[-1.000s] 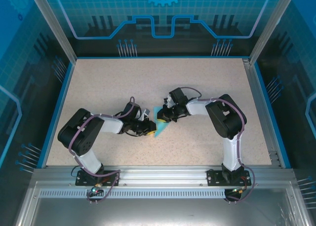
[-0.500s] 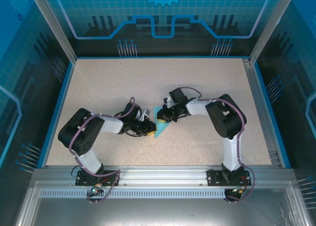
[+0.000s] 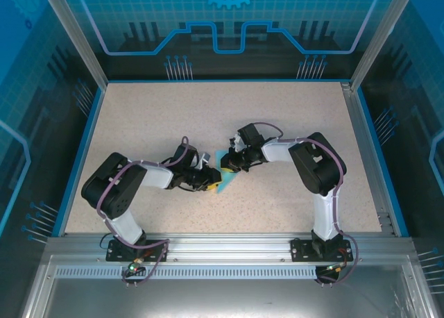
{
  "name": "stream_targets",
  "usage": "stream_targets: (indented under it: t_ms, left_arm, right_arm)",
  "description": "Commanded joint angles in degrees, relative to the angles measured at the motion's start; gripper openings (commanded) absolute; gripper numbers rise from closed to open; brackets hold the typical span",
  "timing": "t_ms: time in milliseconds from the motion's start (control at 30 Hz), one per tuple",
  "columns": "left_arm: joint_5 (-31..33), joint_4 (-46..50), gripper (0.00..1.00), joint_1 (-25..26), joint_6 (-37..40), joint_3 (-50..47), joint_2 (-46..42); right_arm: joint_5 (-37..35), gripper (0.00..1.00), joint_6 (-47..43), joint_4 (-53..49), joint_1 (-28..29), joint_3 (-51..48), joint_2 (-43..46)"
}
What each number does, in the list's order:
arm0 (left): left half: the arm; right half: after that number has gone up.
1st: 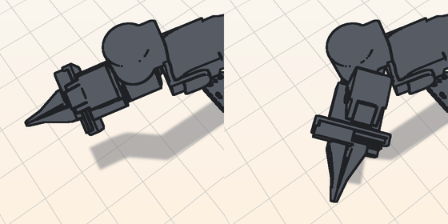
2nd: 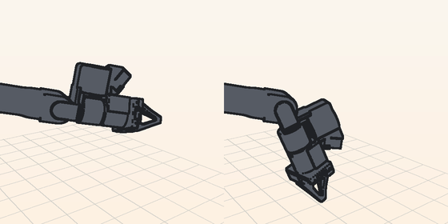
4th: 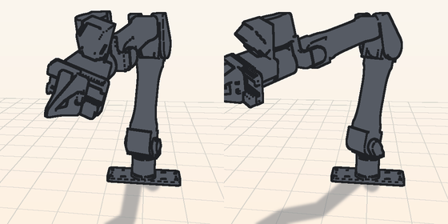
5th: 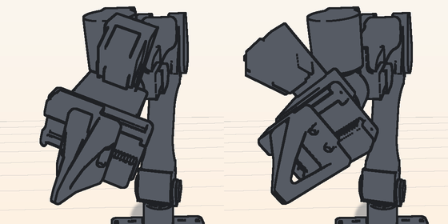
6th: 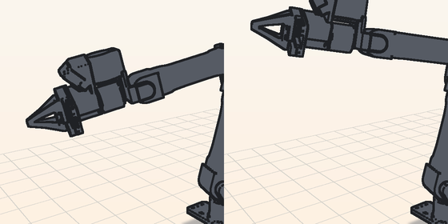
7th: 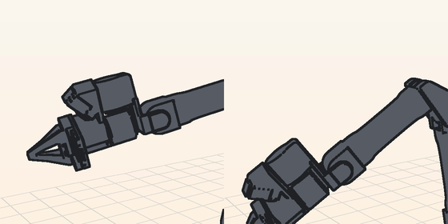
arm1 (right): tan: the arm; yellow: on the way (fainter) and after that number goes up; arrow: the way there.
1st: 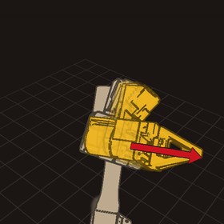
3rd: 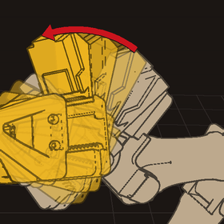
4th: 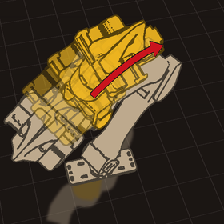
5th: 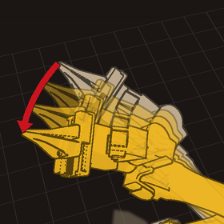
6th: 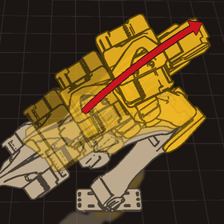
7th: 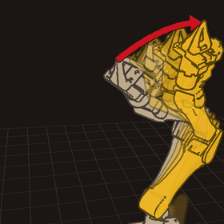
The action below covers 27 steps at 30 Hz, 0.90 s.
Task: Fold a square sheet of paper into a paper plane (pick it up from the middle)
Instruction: Fourth fold the wing at the center of the table.
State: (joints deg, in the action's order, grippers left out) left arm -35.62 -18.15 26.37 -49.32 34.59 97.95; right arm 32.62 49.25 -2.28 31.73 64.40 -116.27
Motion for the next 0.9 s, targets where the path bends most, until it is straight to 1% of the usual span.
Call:
stream_targets:
  t_ms: [0, 67, 267, 367, 533, 667, 733, 867]
  left_arm:
    - [2.34, -0.54, 0.33, 0.25, -1.29, -1.37, -1.16]
    - [2.51, -0.35, 0.32, 0.26, -1.41, -1.06, -1.18]
    - [4.12, 0.18, 0.26, 0.26, -1.84, -0.74, -0.81]
    - [4.58, -0.1, 0.23, 0.22, -2.3, -0.83, -0.61]
    - [4.66, 0.08, 0.11, 0.24, -2.44, -1.6, -0.39]
    - [3.91, 0.24, 0.05, 0.25, -1.99, -2.55, 0.58]
    - [4.05, -0.12, 0.03, 0.26, -1.92, -3.39, 1.0]
    - [4.4, -0.89, 0.01, 0.29, -2.26, -4.0, 2.43]
  right_arm:
    - [0.73, 0.12, -0.87, -3.33, -0.21, -0.52, -1.88]
    - [0.71, 0.12, -0.75, -3.25, -0.26, -0.47, -1.94]
    - [0.61, 0.12, -0.61, -3.17, -0.24, -0.46, -1.78]
    - [0.83, 0.12, -0.59, -3.25, -0.23, -0.42, -1.88]
    - [0.95, 0.13, -0.74, -3.52, -0.26, -0.34, -1.62]
    - [2.64, 0.14, -0.43, -2.25, -0.26, 0.01, -0.76]
    - [3.47, 0.15, -0.3, -1.72, -0.33, 0.43, 0.2]
    - [1.76, 0.17, -1.42, -3.27, -0.86, 1.24, 3.01]
